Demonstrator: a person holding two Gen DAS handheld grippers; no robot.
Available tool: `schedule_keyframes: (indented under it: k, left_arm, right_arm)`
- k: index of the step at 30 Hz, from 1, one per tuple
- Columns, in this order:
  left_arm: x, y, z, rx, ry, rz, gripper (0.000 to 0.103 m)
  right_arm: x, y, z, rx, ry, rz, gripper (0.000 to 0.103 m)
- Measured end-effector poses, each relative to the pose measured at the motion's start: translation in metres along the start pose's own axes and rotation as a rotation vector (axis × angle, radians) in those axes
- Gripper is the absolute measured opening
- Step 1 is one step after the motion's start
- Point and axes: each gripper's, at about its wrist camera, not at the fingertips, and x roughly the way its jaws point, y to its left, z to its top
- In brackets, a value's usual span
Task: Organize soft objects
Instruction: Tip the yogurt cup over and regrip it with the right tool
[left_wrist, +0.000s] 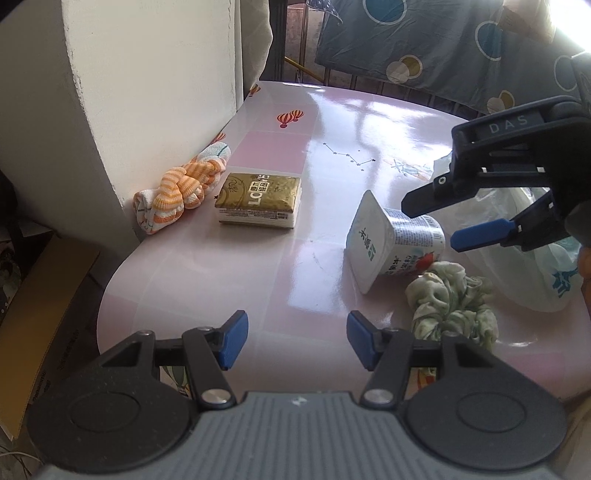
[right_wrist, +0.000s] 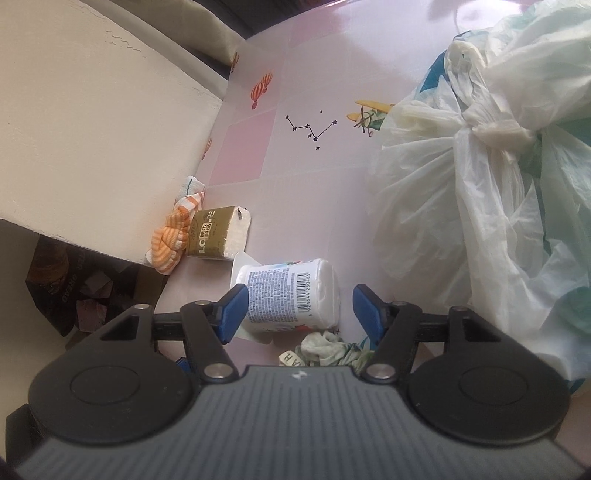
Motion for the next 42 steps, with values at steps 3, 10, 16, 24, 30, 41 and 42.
schedule_keyframes:
  k: [3, 10, 16, 24, 30, 41, 42]
  left_arm:
    - [0.001, 0.002, 0.000, -0.002, 0.006, 0.003, 0.060]
    - [0.003, 0.004, -0.001, -0.006, 0.014, 0.002, 0.060]
    - [0.003, 0.007, -0.002, -0.008, 0.019, 0.009, 0.060]
    - [-0.001, 0.006, -0.003, -0.004, 0.001, -0.006, 0.060]
    - [-0.003, 0.000, -0.003, 0.021, -0.010, -0.024, 0.060]
    - [0.002, -0.027, 0.005, 0.092, -0.069, -0.103, 0.060]
    - [0.003, -0.029, 0.007, 0.098, -0.074, -0.112, 0.060]
  right_arm:
    - [0.003, 0.016, 0.001, -0.068, -0.001, -0.037, 0.073]
    - [0.023, 0.053, -0.007, -0.266, 0.020, -0.175, 0.079]
    - [0.034, 0.053, -0.009, -0.281, 0.036, -0.175, 0.066]
    - [0.036, 0.006, -0.001, 0.067, 0.091, 0.203, 0.064]
    - [0.032, -0.017, -0.002, 0.169, 0.080, 0.215, 0.064]
    - [0.005, -0.037, 0.002, 0.164, 0.002, 0.205, 0.047]
    - [0.004, -0.036, 0.003, 0.157, -0.004, 0.209, 0.046]
